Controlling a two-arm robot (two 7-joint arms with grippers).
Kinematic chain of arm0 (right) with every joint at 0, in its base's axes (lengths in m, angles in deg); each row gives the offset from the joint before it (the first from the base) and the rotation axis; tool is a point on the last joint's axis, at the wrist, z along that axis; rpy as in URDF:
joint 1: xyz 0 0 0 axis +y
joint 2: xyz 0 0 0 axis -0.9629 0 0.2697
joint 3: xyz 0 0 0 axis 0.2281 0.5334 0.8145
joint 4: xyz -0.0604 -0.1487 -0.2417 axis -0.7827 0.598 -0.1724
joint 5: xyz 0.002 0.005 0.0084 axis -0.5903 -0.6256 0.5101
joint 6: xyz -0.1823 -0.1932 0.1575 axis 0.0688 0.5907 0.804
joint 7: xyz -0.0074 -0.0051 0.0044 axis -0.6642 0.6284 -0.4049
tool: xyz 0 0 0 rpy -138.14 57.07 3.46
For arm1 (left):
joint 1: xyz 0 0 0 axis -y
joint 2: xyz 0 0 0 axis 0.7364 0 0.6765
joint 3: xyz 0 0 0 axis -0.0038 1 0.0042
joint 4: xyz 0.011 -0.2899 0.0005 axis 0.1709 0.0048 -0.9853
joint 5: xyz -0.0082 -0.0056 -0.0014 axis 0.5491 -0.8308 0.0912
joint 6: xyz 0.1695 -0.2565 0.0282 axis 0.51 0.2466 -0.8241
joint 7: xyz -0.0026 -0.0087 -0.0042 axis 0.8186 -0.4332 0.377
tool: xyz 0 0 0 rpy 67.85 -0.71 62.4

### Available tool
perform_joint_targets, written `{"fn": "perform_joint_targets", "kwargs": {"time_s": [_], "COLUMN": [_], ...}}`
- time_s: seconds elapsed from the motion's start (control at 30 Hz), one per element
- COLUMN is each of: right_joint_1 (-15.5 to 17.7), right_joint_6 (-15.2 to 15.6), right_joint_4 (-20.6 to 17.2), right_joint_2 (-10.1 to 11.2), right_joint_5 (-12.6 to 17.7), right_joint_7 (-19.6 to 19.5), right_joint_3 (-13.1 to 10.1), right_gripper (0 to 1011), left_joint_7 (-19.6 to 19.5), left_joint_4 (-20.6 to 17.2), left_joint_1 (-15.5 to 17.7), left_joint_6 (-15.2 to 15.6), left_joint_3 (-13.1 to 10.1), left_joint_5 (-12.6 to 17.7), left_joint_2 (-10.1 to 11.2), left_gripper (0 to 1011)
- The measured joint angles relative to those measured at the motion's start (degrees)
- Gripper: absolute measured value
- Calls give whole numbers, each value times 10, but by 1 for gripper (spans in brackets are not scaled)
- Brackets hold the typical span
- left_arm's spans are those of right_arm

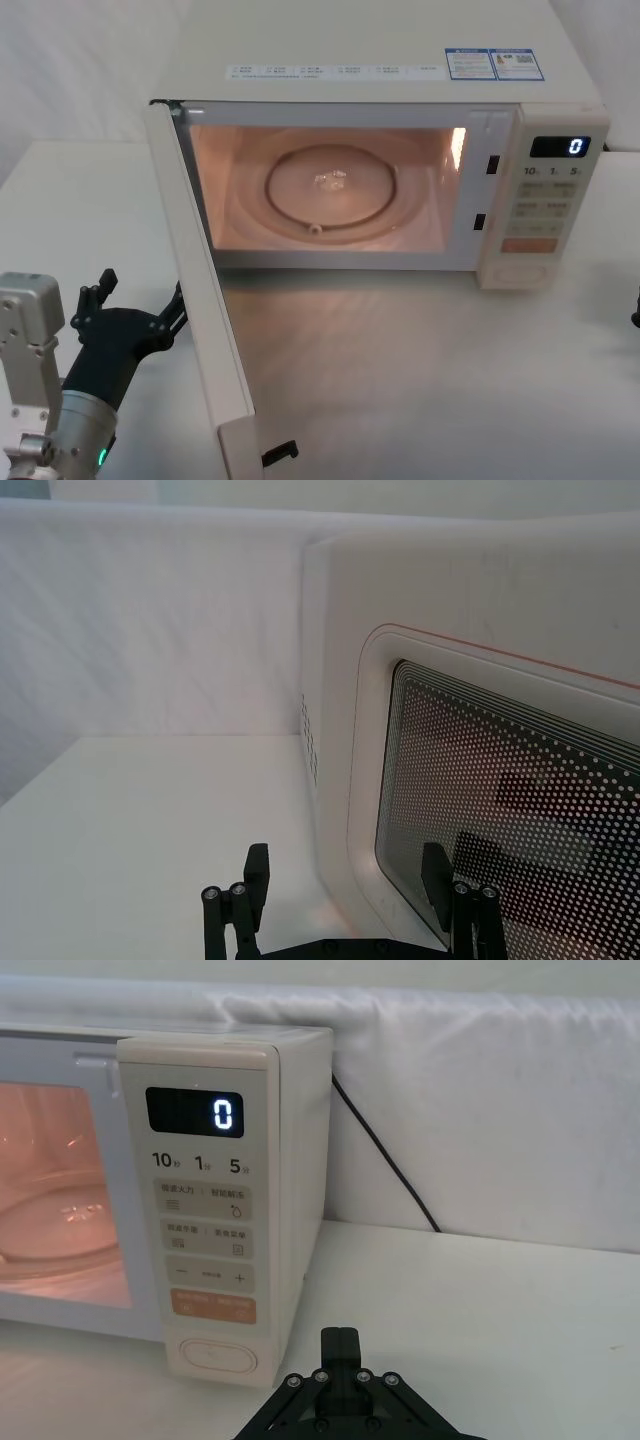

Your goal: Press the button to open the microwave door with one hand; close the microwave door with the other hand.

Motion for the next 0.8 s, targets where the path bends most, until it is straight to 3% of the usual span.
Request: {"fn": "perform_joint_targets", "kwargs": {"time_s": [0.13,0.3,0.8], "right_joint_1": [0,0,-1], "right_joint_6": [0,0,0], "right_joint_4": [0,1,1], "right_joint_2": [0,-1,-1], "right_joint_5": [-1,-2,-3], "right_joint_7": [0,-1,-2], "right_joint_3": [1,2,3], "right_gripper": [4,102,568], "left_joint_7": [0,0,0], "left_joint_4": [0,0,0], "left_joint_1": [0,0,0], "left_joint_6": [0,0,0], "left_joint_3": [0,0,0], "left_joint_5": [0,0,0], "left_joint_2": [0,0,0], "left_gripper": [1001,1001,1001]}}
